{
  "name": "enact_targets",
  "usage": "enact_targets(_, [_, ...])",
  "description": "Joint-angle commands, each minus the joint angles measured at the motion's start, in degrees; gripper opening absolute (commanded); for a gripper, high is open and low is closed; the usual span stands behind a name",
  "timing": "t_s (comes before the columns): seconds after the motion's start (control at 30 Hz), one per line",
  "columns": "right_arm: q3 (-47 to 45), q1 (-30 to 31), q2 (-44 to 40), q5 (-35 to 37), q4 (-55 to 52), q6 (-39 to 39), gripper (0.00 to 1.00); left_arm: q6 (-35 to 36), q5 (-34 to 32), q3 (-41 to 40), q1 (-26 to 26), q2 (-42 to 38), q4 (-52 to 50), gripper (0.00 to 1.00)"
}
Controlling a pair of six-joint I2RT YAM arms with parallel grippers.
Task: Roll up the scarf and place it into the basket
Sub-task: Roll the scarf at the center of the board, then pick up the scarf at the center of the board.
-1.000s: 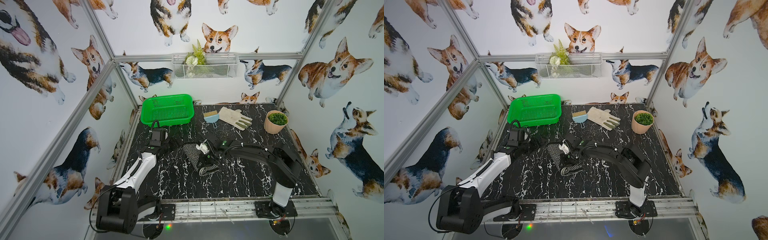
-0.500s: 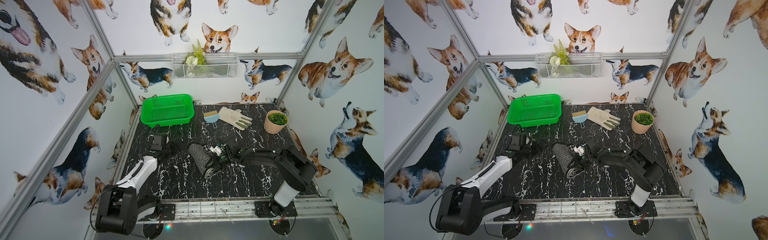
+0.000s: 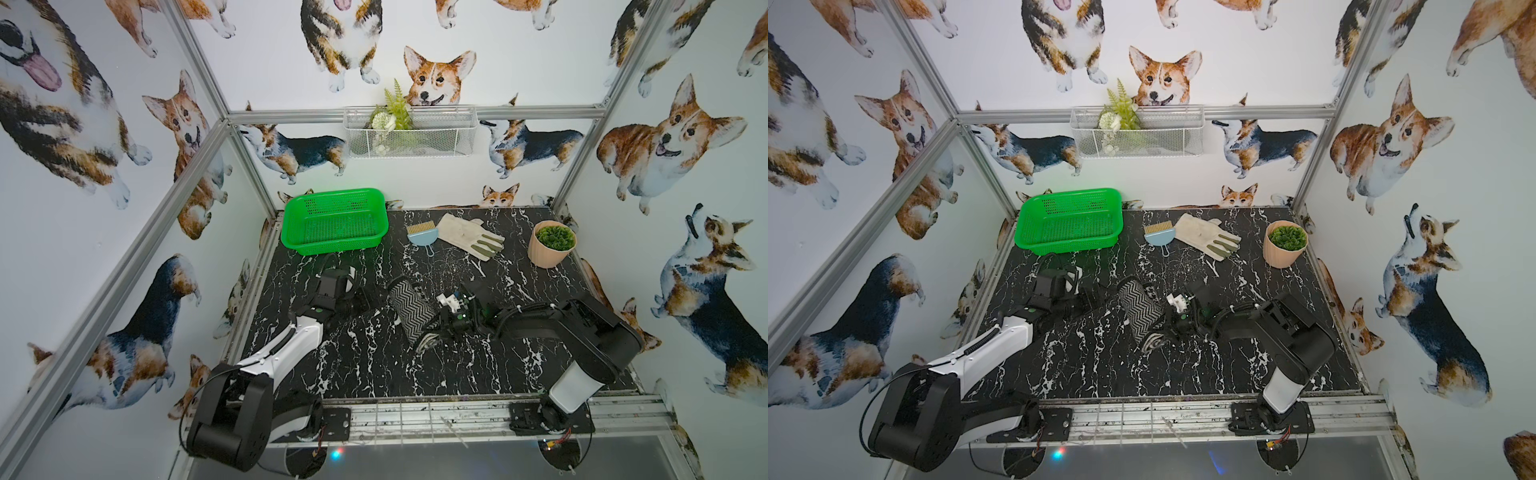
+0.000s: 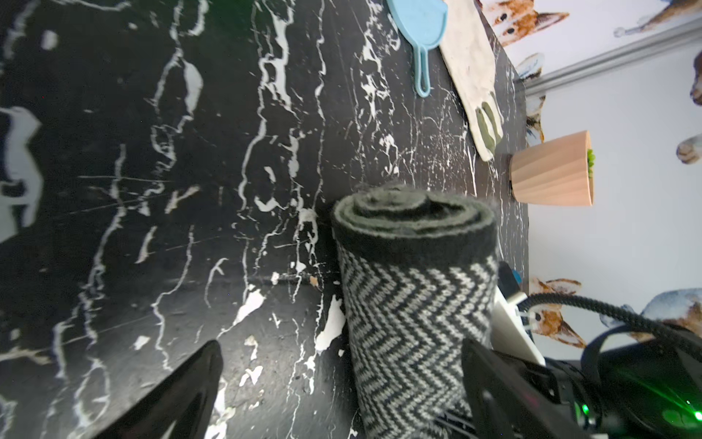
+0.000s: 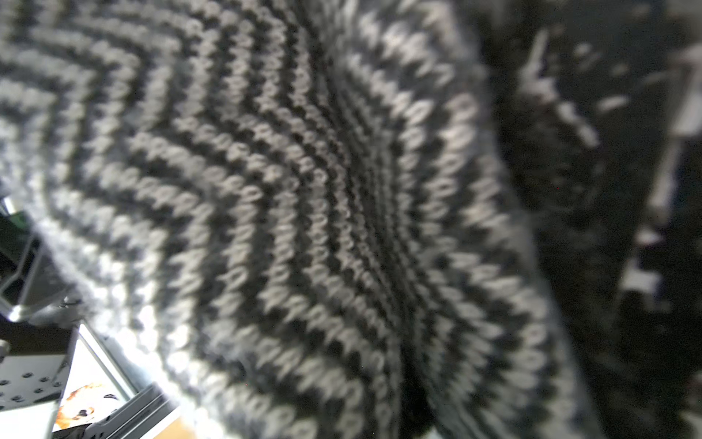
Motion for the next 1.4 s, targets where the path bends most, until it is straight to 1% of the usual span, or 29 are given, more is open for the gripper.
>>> enact_targets(0.0, [-2.75, -1.58, 2.62, 0.53, 5.31, 4.66, 0.19, 0.06, 0.72, -0.56, -3.99, 1.36, 6.68, 1.0])
enact_targets(0.13, [-5.33, -3.05, 5.08, 0.11, 8.85, 5.6, 0.2, -0.63, 0.46, -1.3, -7.93, 3.77, 11.39, 1.0])
enact_targets(0.27, [-5.67, -3.44, 7.2, 0.3, 7.62, 4.05, 0.21, -1.68, -0.07, -1.87, -10.94, 6.34, 16.46, 1.0])
enact_targets(0.43, [-6.17, -3.82, 10.36, 0.61, 9.26, 3.86, 0.2, -1.26, -0.82, -0.67, -15.12, 10.38, 19.36, 1.0])
enact_targets(0.53, [-6.89, -4.16, 12.11, 0.86, 10.93, 3.89, 0.2, -1.75, -1.0, -0.27, -16.77, 13.91, 22.06, 1.0])
enact_targets(0.67, [-7.92, -4.25, 14.01, 0.62, 14.16, 4.9, 0.21, -4.11, -1.42, -0.14, -18.13, 19.39, 27.24, 0.98])
enact_targets(0.9, [-9.14, -4.55, 16.64, 0.49, 17.3, 5.43, 0.21, -6.17, -2.75, -0.48, -19.03, 25.85, 33.08, 0.96])
enact_targets(1.0, [-9.2, -4.69, 18.11, 0.16, 18.77, 5.65, 0.21, -7.29, -2.42, -0.45, -19.0, 28.7, 36.17, 0.92])
enact_targets(1.07, [-9.2, -4.67, 18.86, -0.17, 20.08, 6.06, 0.22, -7.86, -1.84, -0.02, -19.01, 30.61, 37.82, 0.84])
enact_targets(1.13, [-9.21, -4.67, 18.98, -0.02, 20.52, 6.06, 0.22, -8.68, -1.03, 0.49, -19.01, 32.3, 39.6, 0.69])
enact_targets(1.27, [-8.76, -4.78, 16.77, 0.82, 17.12, 3.97, 0.26, -8.95, -0.87, 2.11, -18.99, 33.8, 39.52, 0.3])
enact_targets(1.33, [-7.71, -4.78, 14.17, 1.29, 12.06, 1.43, 0.3, -8.19, -0.57, 3.85, -19.03, 33.89, 37.7, 0.08])
enact_targets(1.37, [-7.09, -4.78, 12.56, 1.63, 9.41, 0.22, 0.33, -7.81, -0.59, 4.71, -19.01, 33.75, 36.42, 0.0])
